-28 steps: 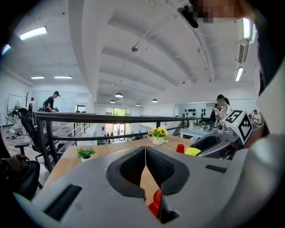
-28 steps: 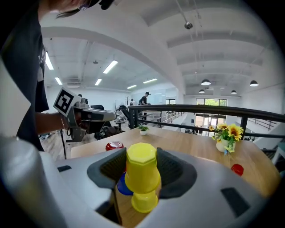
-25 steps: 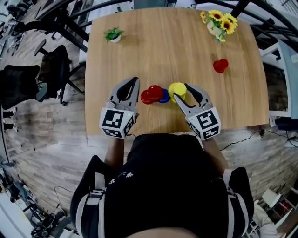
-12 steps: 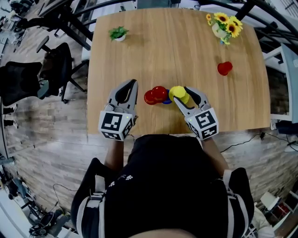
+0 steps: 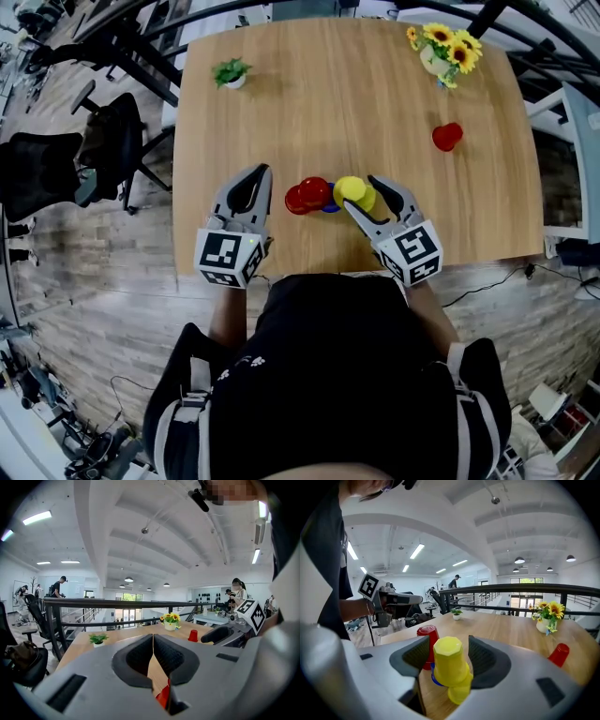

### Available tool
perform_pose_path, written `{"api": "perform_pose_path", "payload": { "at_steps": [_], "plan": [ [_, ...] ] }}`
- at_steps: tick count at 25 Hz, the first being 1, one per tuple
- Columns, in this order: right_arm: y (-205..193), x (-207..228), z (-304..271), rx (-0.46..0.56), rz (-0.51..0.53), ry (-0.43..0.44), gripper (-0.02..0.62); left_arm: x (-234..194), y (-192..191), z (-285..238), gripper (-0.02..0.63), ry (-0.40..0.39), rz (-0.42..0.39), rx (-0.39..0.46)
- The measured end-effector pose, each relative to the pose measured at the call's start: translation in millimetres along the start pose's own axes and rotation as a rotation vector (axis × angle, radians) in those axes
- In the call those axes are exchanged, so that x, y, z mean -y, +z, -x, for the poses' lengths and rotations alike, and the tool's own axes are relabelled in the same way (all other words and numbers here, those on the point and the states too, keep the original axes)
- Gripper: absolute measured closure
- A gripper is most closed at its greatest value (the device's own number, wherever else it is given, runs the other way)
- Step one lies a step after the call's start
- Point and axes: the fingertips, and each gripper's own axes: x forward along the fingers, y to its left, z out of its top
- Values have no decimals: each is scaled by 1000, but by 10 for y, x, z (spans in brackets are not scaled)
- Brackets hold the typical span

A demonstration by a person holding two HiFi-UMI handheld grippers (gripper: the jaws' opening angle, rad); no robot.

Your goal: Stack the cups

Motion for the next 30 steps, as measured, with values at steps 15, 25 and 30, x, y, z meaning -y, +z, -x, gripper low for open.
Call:
{"api": "perform_pose_path", "payload": {
  "at_steps": [15, 25, 30],
  "plan": [
    [32, 1778, 743, 169, -155, -473, 336, -42, 106, 55, 592, 92, -25, -9],
    [-325, 2614, 775, 109, -187, -631, 315, -71, 151, 72, 592, 173, -32, -21],
    [-550, 2927, 718, 62, -213, -667, 310, -58, 122, 70, 592, 213, -31, -43]
  ]
}}
